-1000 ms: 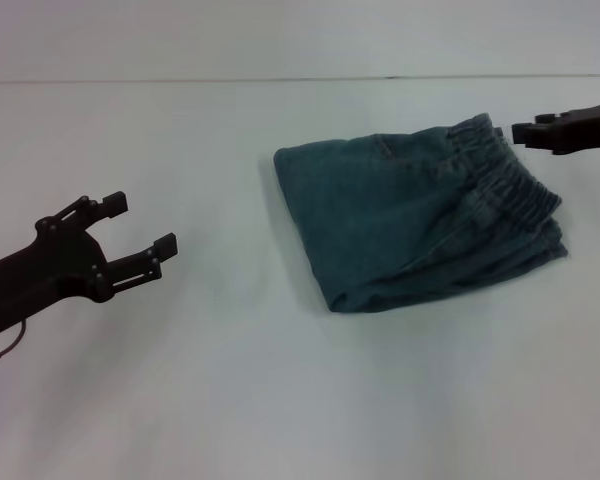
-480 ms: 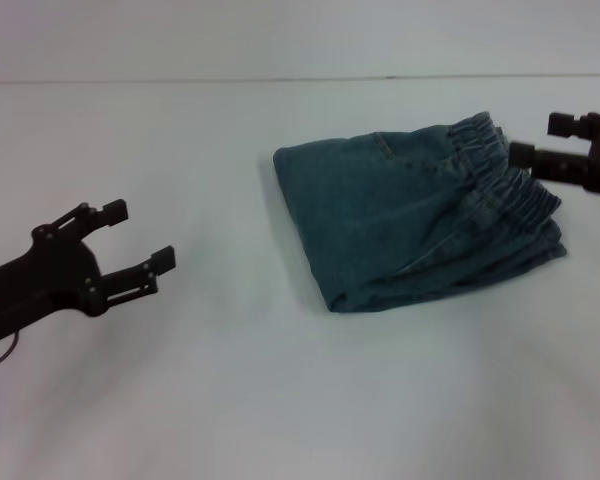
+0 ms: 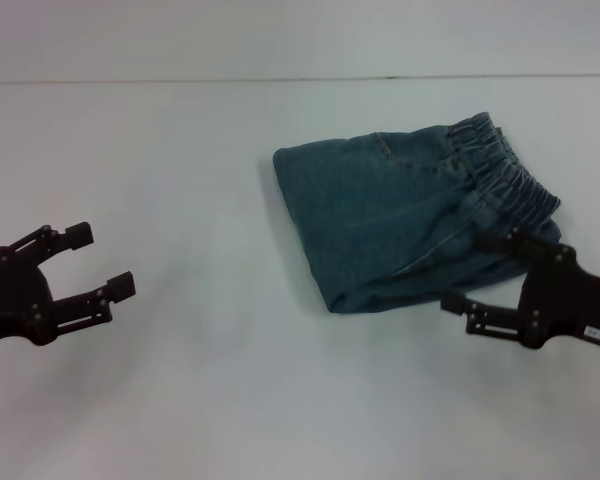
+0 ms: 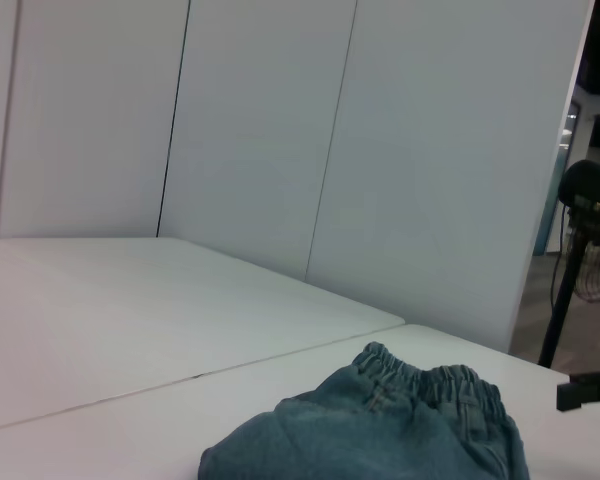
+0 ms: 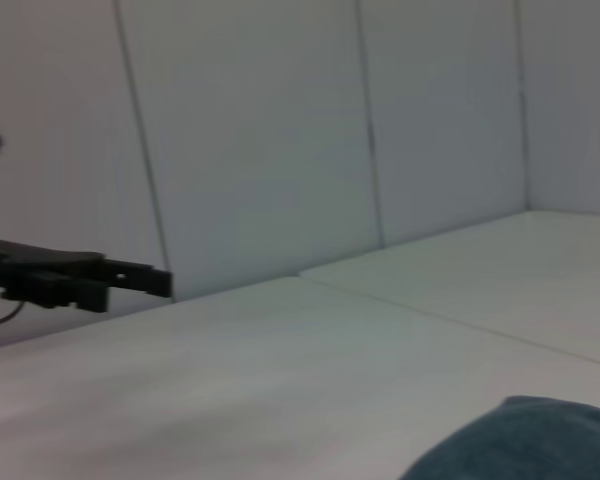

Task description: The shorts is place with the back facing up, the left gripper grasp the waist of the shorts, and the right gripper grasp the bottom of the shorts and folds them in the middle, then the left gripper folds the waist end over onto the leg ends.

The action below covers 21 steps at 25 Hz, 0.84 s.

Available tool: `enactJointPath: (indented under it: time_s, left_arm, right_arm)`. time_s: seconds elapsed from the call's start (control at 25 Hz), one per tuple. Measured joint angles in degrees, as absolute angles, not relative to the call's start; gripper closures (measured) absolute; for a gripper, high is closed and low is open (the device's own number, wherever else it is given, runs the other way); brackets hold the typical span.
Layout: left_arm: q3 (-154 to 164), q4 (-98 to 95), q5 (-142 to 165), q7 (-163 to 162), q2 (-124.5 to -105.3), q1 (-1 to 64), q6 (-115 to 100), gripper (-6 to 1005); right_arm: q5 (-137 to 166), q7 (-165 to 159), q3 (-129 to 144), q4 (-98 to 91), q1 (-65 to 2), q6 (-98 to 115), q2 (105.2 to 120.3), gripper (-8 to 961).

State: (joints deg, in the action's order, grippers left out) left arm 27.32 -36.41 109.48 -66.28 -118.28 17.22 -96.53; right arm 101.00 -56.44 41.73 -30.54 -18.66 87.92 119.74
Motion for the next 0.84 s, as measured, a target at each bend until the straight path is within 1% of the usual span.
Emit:
enactJointPath:
  time_s: [0.16, 0.56, 0.84]
  left_arm:
    - [27.2, -36.5, 109.7, -66.0, -118.28, 17.0, -97.3, 60]
    - [27.5, -36.0, 109.7, -62.7, -119.4, 15.9, -98.0, 58]
    - [27.3, -35.7, 109.8, -62.3, -119.47, 15.7, -97.8, 58]
  right_arm:
    - [101.7, -55.2, 42.7, -28.6, -19.1, 89.2, 119.77, 8]
    - [101.6, -51.2, 43.0, -24.5, -20.2, 89.1, 119.79, 8]
    - [101.7, -50.5, 43.1, -23.8, -20.4, 88.8, 119.86, 8]
